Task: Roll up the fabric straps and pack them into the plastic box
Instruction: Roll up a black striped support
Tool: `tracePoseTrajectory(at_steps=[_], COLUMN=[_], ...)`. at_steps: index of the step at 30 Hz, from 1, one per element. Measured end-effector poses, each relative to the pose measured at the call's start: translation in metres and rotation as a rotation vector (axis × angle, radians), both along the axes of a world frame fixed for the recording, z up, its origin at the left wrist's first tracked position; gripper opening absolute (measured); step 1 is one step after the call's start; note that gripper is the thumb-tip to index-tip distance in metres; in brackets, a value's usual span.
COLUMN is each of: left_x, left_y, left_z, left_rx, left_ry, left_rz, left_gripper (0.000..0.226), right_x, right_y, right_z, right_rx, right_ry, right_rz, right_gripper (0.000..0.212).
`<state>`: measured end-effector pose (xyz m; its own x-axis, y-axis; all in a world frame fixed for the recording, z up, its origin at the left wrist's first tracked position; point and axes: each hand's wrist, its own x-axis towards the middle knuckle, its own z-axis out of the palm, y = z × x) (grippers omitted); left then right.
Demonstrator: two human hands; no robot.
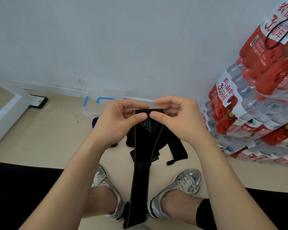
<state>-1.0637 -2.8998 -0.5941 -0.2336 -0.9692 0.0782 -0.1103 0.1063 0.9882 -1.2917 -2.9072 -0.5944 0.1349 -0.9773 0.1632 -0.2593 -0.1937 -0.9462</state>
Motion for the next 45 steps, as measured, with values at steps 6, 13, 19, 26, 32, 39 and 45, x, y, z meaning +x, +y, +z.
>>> tracePoseTrajectory(at_steps=[6, 13, 19, 26, 32, 39, 45], left_x=[-0.003, -0.002, -0.005, -0.005, -0.006, -0.004, -0.002], left_y=[-0.003, -0.011, -0.015, -0.009, -0.010, -0.012, -0.009], left_z=[0.007, 0.018, 0.022, 0.017, 0.021, 0.013, 0.008], left_rx=[-0.010, 0.073, 0.088, 0.067, 0.092, 0.072, 0.128], left_ry=[-0.007, 0.073, 0.127, 0.077, 0.124, 0.194, 0.028], left_rz=[0.037, 0.094, 0.105, 0.086, 0.098, 0.129, 0.061], left_gripper=[0.018, 0.008, 0.012, 0.016, 0.018, 0.017, 0.021], right_x=[0.003, 0.018, 0.010, 0.006, 0.013, 0.008, 0.012], right_y=[-0.003, -0.014, -0.012, -0.021, -0.026, -0.024, -0.023], right_z=[-0.004, 0.007, 0.016, 0.013, 0.021, 0.011, 0.001], right_rx=[0.030, -0.054, 0.004, -0.028, -0.160, -0.036, -0.058], right_ry=[-0.027, -0.052, -0.171, -0.014, 0.035, -0.044, -0.035], right_rz=[-0.005, -0.031, 0.031, -0.004, 0.045, 0.057, 0.025], right_gripper=[0.012, 0.017, 0.013, 0.017, 0.017, 0.018, 0.020])
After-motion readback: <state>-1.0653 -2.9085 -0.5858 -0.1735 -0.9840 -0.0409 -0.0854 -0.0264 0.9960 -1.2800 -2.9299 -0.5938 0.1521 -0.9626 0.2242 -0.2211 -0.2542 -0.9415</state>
